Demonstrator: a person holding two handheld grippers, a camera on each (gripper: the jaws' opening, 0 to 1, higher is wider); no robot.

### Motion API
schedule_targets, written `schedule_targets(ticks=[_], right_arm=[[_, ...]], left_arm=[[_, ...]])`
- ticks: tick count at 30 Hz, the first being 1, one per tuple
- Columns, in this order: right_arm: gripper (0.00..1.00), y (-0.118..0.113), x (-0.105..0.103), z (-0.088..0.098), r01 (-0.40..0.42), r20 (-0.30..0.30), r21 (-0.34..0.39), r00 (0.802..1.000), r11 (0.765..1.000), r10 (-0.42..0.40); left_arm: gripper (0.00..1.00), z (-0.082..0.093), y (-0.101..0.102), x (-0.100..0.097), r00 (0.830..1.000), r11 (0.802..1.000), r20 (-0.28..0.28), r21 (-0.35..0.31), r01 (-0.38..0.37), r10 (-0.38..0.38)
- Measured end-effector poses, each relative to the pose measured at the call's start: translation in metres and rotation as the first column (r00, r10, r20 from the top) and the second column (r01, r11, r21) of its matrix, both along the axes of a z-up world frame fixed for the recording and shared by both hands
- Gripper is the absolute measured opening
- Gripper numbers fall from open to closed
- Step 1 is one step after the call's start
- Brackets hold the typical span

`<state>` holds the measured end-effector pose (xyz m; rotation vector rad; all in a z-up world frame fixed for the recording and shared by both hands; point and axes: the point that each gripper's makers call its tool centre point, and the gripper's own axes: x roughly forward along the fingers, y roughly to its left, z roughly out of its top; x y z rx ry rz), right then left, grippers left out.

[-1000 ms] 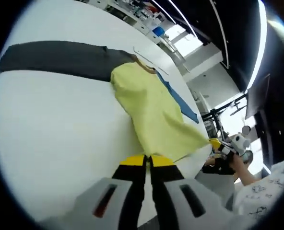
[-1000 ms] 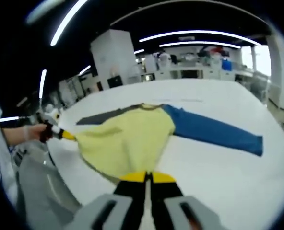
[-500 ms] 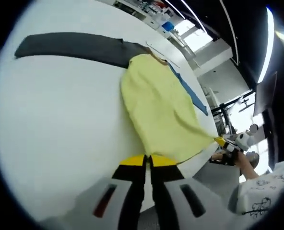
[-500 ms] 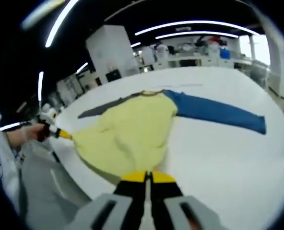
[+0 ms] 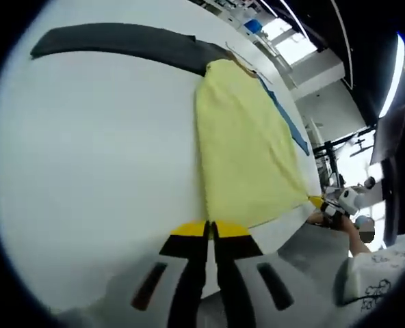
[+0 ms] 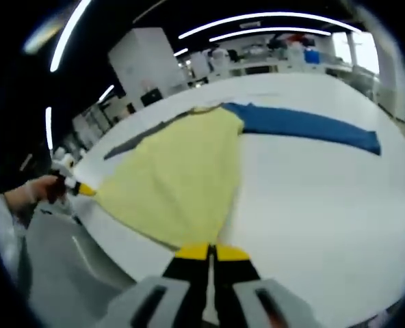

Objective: Fold the garment on the visible template until the final outline fits inside the template.

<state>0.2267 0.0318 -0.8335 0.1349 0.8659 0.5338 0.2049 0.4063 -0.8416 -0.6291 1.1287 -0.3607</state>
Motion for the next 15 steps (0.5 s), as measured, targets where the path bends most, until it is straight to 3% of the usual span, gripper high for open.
schedule_targets(ticks=[3,15], right_arm=[[0.00,-0.001,-0.002,-0.009,-0.009,-0.010,-0.026,1.000,1.000,0.009],[0.00,-0.005,-0.004,-0.014,0.001,-0.010,-0.051,1.000,0.999,-0.002]], left_arm=[[0.00,-0.003,-0.003,-0.004,1.000,1.000,-0.016,0.003,0.001,-0.001],[0.00,-0.006,-0.008,-0.009,1.000,1.000,-0.025,0.017,0.004,-0.003]])
